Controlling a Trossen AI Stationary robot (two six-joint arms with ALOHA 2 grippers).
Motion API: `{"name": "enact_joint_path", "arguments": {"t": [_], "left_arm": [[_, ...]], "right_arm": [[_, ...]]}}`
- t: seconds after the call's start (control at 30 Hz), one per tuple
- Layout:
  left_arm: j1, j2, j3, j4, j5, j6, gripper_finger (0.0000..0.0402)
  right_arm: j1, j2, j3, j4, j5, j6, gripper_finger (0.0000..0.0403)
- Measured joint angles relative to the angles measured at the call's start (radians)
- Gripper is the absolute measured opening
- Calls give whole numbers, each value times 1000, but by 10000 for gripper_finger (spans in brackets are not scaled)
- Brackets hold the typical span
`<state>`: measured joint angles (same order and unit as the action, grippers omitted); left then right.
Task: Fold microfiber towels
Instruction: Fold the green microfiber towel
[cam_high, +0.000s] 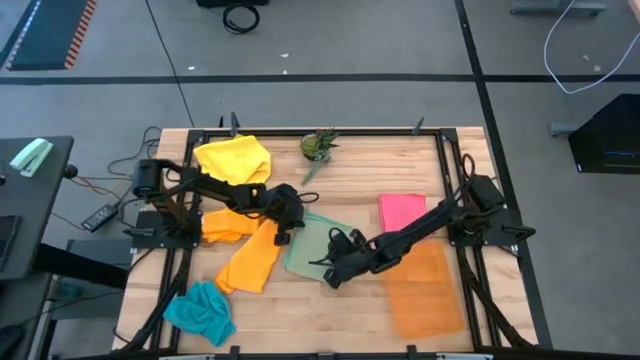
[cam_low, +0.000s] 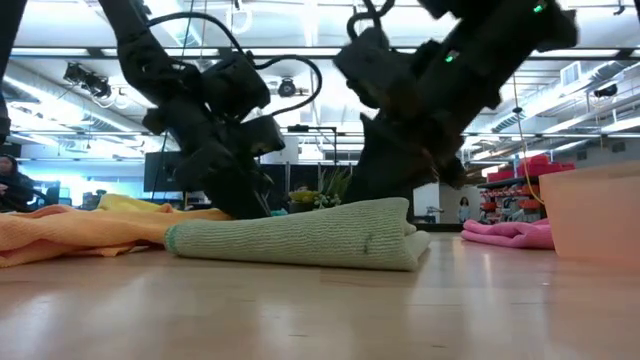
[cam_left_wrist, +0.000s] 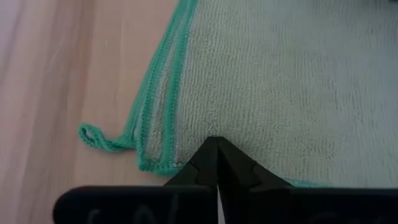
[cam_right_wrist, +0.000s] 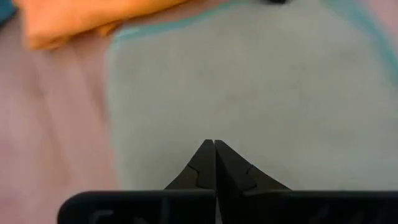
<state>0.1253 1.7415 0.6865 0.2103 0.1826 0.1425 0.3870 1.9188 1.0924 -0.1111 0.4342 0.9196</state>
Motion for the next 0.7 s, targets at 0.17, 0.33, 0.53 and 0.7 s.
{"name": "enact_joint_path", "arguments": {"t": [0.17,0.33,0.53,0.7], "left_arm": [[0,12,1,24,3,-1,17],[3,14,-2,54,-2,-25,9],[12,-18,-3,73,-5,-34,16],[4,-69,-2,75,-4,-25,17]], "right_arm": [[32,-2,0,-35,-66,44,1],[37,-32,0,-58,-34,20,1],[48,-119,0,-61,14,-21,1],[86,-124,0,-55,36,30,1]]}}
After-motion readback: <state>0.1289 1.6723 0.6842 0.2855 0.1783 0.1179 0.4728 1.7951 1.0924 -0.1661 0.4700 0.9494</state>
